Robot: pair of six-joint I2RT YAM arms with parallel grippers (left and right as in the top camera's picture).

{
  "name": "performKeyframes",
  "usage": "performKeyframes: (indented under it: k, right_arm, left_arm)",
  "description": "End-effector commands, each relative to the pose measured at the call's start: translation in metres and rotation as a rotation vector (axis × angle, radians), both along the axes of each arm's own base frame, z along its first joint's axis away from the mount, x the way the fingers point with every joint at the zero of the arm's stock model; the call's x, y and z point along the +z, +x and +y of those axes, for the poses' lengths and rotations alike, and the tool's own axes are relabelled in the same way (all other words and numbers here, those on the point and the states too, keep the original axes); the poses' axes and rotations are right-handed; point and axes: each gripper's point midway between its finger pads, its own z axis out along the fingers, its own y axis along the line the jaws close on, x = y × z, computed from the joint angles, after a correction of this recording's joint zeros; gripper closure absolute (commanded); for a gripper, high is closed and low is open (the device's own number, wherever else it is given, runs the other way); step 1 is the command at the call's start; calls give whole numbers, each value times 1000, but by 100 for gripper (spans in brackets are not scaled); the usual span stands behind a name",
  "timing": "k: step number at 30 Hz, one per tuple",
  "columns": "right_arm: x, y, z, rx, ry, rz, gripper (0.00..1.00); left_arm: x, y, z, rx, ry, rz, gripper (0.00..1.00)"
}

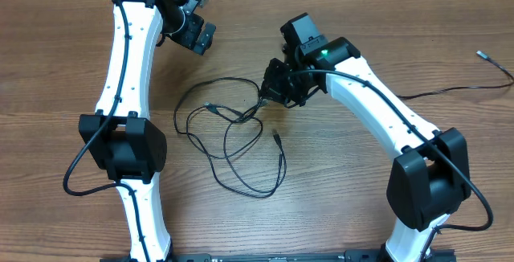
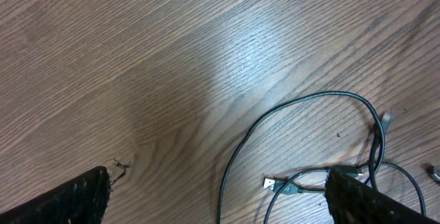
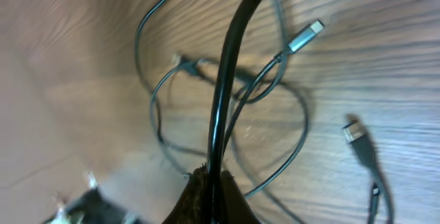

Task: Untangle cables
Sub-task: 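Lift the grasped cable and pull it back toward the top right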

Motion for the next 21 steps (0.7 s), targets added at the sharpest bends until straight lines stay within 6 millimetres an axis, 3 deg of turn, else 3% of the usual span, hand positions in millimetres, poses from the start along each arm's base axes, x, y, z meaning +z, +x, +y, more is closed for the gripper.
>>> performKeyframes:
  k: [1, 6, 21]
  right_arm:
    - [30, -1, 10, 63, 124, -43, 96]
    - [43, 17, 12, 49, 195, -102, 96]
    - [65, 99, -30, -302, 224, -232, 96]
  left_arm:
    - [-5, -2, -1, -21, -7, 18, 0]
    - [-6, -4, -1, -21, -6, 26, 0]
    - [-10, -14, 6, -35, 30, 67, 0]
